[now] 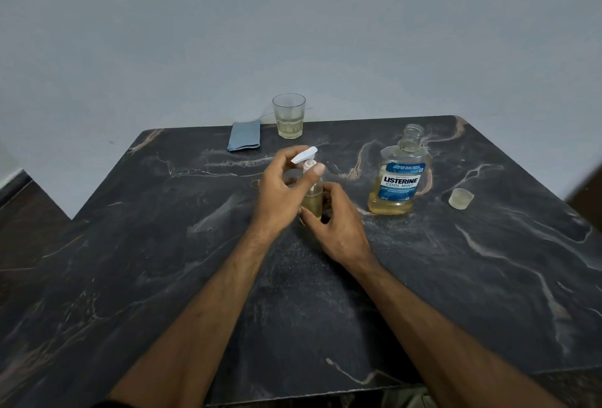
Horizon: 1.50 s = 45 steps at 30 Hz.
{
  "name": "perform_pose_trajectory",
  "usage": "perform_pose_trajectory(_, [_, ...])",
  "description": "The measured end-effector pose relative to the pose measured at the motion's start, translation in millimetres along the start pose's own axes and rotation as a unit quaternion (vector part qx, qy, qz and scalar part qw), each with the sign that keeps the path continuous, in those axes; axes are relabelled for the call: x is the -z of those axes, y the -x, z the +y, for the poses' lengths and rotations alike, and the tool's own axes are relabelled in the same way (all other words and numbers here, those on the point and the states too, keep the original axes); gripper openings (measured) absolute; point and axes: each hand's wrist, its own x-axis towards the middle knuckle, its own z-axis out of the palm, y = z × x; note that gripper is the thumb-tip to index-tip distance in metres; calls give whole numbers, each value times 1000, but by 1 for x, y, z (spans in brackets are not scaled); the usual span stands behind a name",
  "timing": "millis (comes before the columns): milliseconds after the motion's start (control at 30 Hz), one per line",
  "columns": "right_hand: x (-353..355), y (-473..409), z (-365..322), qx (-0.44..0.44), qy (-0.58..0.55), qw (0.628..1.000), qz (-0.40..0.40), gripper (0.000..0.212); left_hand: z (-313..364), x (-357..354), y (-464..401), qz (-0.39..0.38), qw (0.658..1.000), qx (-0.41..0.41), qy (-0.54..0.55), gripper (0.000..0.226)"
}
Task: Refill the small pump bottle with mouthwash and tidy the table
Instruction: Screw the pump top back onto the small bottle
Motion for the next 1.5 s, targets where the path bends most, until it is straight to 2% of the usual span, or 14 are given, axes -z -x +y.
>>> perform_pose_trajectory(100, [0,0,0,-1,-2,1000,0,43,-3,0,-5,41,999,8,-19,32])
perform_pose_trajectory(200, [-1,0,0,1,-4,1000,1,43,-7,2,-4,29,999,10,-31,25])
perform_pose_trajectory(367, [-1,0,0,2,-3,1000,4,42,-9,5,-2,-2,997,-34,-74,13])
perform_pose_trajectory(600, [-1,0,1,-2,0,1000,3,42,-8,5,0,-30,998,-12,-58,21])
perform_pose_trajectory(800, [-2,-1,1,-4,0,1000,4,42,-5,0,-3,40,999,18,-22,25])
perform_pose_trajectory(1100, [-2,-1,0,0,-4,1000,5,42,-10,2,-3,2,999,3,-37,15])
perform_pose_trajectory(1333, [0,0,-2,-2,-4,1000,-2,42,-8,3,0,-28,997,2,-71,24])
perform_pose_trajectory(1500, [0,1,-3,-1,4,1000,3,40,-4,-2,0,35,998,16,-40,27])
